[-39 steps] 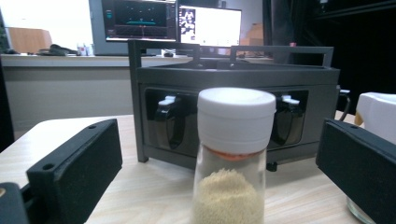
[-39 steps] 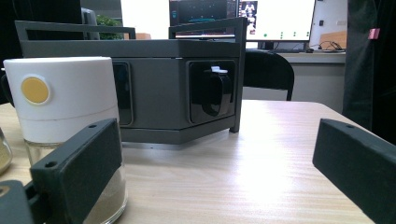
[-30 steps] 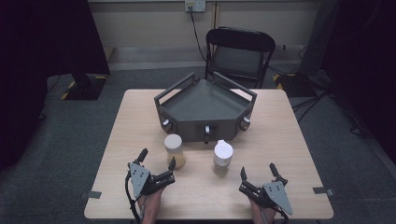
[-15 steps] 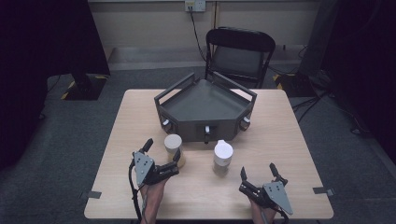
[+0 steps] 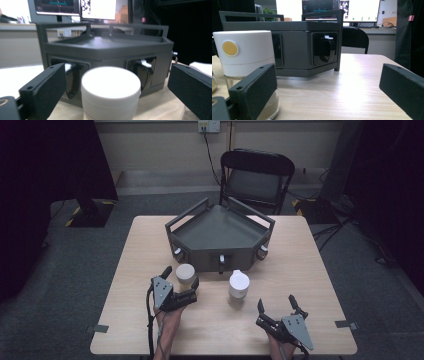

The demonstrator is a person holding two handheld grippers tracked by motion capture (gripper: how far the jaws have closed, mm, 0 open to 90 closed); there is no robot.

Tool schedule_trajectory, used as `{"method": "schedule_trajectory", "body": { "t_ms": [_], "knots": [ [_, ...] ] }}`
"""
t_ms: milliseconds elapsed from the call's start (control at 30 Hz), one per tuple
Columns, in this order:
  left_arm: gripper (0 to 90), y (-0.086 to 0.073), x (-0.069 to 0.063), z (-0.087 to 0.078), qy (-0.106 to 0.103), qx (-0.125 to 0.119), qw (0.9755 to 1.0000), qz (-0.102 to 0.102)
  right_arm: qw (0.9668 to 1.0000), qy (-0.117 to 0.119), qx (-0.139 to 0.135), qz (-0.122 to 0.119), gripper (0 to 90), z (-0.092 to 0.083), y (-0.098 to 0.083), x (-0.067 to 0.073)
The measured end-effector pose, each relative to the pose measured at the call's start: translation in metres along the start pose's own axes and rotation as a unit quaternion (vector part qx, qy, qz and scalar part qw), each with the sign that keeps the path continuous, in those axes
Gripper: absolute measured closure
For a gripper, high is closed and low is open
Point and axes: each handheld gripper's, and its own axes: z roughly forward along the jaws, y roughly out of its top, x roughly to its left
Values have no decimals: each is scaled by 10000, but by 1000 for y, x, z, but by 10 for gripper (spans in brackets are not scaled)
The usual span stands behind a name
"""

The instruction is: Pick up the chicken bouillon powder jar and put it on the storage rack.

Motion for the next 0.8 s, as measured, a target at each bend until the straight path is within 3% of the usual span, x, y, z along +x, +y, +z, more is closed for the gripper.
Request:
{"method": "schedule_trajectory", "body": {
  "t_ms": [200, 333, 533, 667, 800],
  "knots": [
    [61, -6, 3, 7, 70, 211, 9997, -142, 10000, -1, -1, 1, 2, 0, 0, 0],
    [95, -5, 5, 11, 28, 376, 9992, -111, 10000, 0, 0, 1, 2, 0, 0, 0],
    [165, -6, 4, 16, 9, 447, 9990, -81, 10000, 3, -1, 0, 3, 0, 0, 0],
    [211, -5, 3, 18, 106, 540, 9985, -62, 10000, 10, -1, 1, 3, 0, 0, 0],
    [252, -6, 3, 18, 112, 473, 9988, -42, 10000, 12, -2, 1, 4, 0, 0, 0]
  ]
}}
